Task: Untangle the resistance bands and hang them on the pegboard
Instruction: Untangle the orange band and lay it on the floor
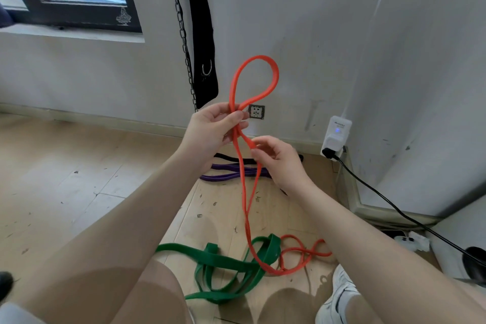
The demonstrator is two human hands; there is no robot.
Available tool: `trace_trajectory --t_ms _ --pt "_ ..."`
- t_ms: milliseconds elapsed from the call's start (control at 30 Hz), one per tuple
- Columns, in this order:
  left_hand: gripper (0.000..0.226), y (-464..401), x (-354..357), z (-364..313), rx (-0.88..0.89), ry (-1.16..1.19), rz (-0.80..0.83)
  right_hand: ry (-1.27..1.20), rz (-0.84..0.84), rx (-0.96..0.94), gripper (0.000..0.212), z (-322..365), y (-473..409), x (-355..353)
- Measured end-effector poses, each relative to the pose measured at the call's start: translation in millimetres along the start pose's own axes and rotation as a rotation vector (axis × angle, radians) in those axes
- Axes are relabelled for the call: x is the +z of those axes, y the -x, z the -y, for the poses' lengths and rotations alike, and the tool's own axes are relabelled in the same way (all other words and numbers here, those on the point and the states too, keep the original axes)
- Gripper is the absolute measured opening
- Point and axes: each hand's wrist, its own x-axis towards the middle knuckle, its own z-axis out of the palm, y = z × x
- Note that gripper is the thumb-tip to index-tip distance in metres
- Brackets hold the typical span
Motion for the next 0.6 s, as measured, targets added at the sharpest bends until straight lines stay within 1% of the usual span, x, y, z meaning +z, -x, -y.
trace_trajectory --t_ms 33,67,100,167,233,267,333,367,467,533,600 --pt "0.011 1 -1 2 -0.004 0.003 -0.009 0.087 -0.06 -0.033 0.019 -2 0 -2" --pt "0.011 1 -1 4 -0.01 0.01 -0.019 0.148 -0.083 -0.066 0.021 -3 2 -3" --pt "0.012 1 1 5 -0.015 0.014 -0.028 0.178 -0.058 -0.082 0.023 -5 4 -2" --pt "0.012 2 5 8 -0.019 0.011 -0.045 0.147 0.08 -0.052 0.028 -9 11 4" --pt "0.012 3 9 9 -0.015 0.01 -0.061 0.072 0.208 0.026 0.029 -15 16 9" --pt "0.012 3 10 8 -0.012 0.028 -0.069 0.072 0.248 0.058 0.03 -19 17 11" --pt "0.012 3 10 4 -0.014 0.1 -0.091 0.148 0.307 0.094 0.032 -29 19 13" --pt "0.011 3 9 2 -0.017 0.139 -0.106 0.208 0.32 0.096 0.028 -33 21 13" --pt "0.012 -2 2 0 -0.036 0.246 -0.155 0.337 0.313 0.105 0.007 -48 27 10" --pt "0.013 -6 -5 6 -0.062 0.296 -0.185 0.342 0.304 0.17 0.009 -57 31 2" --pt "0.015 -12 -12 19 -0.112 0.314 -0.231 0.335 0.252 0.241 0.009 -64 33 -9"
